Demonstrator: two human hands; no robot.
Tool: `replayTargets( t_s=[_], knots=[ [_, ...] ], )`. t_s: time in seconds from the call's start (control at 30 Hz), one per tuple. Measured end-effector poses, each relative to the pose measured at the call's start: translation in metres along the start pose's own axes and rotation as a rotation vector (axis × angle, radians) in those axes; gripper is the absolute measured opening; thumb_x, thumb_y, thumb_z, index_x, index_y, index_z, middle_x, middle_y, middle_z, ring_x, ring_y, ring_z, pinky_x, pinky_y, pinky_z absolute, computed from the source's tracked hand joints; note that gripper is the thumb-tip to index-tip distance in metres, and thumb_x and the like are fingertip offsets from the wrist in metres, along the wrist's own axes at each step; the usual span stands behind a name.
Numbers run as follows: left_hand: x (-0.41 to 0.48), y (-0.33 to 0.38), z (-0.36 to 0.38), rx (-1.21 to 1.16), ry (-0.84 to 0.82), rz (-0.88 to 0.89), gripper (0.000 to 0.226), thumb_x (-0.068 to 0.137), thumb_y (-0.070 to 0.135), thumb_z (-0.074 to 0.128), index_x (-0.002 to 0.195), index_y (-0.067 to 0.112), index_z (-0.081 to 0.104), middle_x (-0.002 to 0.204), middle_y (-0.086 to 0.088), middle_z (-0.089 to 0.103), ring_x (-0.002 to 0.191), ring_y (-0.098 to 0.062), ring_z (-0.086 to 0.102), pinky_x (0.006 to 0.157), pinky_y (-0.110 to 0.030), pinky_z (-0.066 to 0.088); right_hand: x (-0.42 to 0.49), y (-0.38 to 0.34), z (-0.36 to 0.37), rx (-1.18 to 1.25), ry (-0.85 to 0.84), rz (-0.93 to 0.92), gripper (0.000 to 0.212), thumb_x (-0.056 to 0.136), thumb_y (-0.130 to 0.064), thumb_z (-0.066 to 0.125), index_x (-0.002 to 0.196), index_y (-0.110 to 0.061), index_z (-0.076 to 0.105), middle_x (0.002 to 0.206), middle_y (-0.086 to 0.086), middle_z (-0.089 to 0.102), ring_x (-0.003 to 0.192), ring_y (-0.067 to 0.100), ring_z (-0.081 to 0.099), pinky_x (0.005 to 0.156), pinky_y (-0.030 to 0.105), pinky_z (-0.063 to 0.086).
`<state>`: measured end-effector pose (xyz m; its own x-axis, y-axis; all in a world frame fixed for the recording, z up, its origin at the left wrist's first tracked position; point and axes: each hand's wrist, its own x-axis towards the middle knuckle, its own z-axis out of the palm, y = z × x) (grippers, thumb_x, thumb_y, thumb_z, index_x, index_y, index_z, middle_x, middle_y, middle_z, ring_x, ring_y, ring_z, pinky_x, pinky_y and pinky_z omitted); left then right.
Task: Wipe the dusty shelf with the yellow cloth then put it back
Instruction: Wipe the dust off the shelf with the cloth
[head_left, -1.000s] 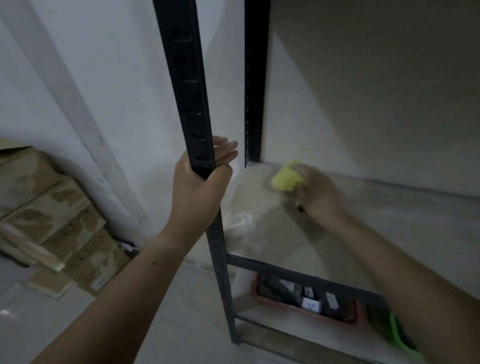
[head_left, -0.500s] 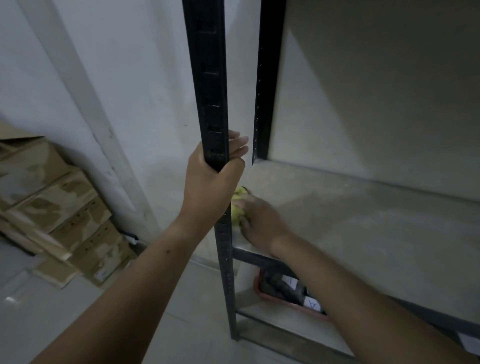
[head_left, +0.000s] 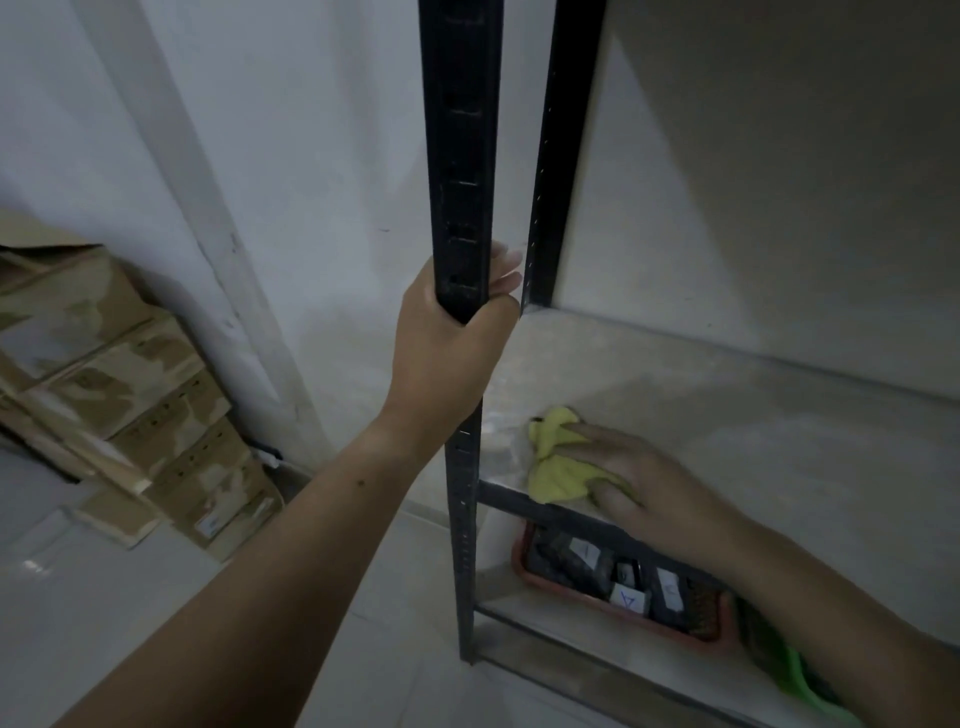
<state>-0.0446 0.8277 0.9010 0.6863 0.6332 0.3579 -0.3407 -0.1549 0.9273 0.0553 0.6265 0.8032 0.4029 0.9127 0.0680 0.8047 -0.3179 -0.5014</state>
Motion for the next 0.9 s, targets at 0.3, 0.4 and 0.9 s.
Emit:
replayTargets(
  t_s=[0.3,0.4,0.9],
  knots=[
    [0.001,0.001,-0.003,0.052,0.012,-0.008,0.035,0.083,0.011,0.058,0.117,0.014,0.064,0.119,-0.005,0.075,0.113,-0.015,0.072,0.102,-0.043,0.057,0.102,-0.063,0.036,0.158,0.188,0.021,0.025,0.079,-0.015,0.058,0.083,-0.040,0.057,0.079,-0.019,0.057,0.070,-0.002,0.050,0.071,0.023,0.040],
    [-0.001,0.002,-0.003,0.053,-0.010,-0.019,0.035,0.083,0.009,0.058,0.117,0.013,0.063,0.120,-0.007,0.075,0.114,-0.016,0.072,0.103,-0.044,0.056,0.099,-0.058,0.031,0.147,0.125,0.029,0.034,0.084,-0.002,0.048,0.110,-0.014,0.065,0.115,0.004,0.065,0.103,0.016,0.060,0.086,0.024,0.046],
    [-0.005,0.009,0.002,0.090,0.043,-0.013,0.030,0.083,0.016,0.060,0.112,0.011,0.065,0.114,-0.010,0.075,0.112,-0.020,0.072,0.101,-0.048,0.056,0.038,-0.050,0.050,-0.306,0.378,0.376,0.045,0.091,-0.042,0.039,0.126,-0.017,0.052,0.129,0.014,0.045,0.110,0.032,0.049,0.091,0.038,0.044]
  ],
)
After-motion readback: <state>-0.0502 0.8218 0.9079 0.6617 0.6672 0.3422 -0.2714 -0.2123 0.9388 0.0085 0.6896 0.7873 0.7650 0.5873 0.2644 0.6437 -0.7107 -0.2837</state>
